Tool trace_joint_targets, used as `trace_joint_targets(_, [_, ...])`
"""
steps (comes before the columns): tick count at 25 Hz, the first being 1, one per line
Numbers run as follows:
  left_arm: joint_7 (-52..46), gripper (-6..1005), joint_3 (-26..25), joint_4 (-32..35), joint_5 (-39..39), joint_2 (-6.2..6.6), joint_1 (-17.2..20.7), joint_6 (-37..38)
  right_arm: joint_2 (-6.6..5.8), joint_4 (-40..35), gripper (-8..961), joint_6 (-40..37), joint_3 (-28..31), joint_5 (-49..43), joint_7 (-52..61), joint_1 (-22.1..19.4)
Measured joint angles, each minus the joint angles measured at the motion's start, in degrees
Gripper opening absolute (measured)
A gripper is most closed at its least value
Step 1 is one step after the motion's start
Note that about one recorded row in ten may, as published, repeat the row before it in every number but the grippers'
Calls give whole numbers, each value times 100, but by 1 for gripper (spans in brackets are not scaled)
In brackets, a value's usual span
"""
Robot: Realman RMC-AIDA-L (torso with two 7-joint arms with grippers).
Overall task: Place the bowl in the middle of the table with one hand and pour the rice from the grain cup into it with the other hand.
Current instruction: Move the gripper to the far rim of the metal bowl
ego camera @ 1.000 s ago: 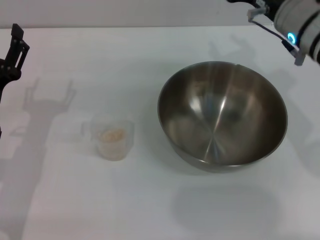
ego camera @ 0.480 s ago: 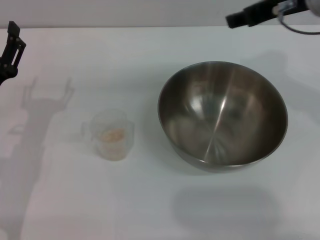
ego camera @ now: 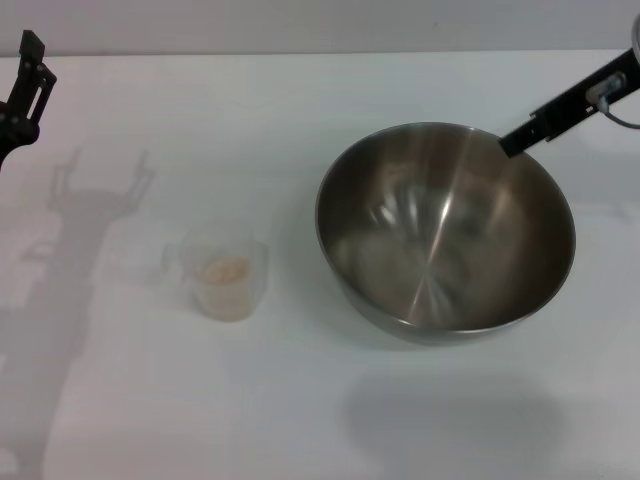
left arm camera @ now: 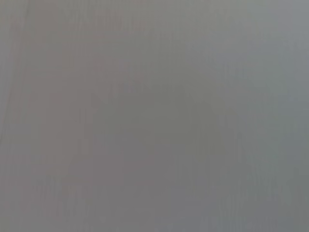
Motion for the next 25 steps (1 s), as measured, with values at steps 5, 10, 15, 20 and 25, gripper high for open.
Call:
trace_joint_targets(5, [5, 871, 0, 0, 0, 0, -5, 0, -4, 445, 532, -55, 113, -94, -335, 41])
trace_joint_targets(10, [7, 871, 0, 0, 0, -8, -6, 7, -6, 941, 517, -300, 136, -94, -569, 76])
trace_joint_targets(15, [-5, 871, 0, 0, -1, -9, -6, 8, -6, 1429, 501, -602, 131, -101, -776, 124])
trace_joint_targets(20, [-15, 871, 1, -20, 9, -9, -6, 8, -6, 1795, 485, -932, 135, -138, -928, 126])
trace_joint_targets(25, [-19, 871, 0, -34, 24, -9, -6, 21, 8, 1853, 443, -1081, 142, -122, -997, 124])
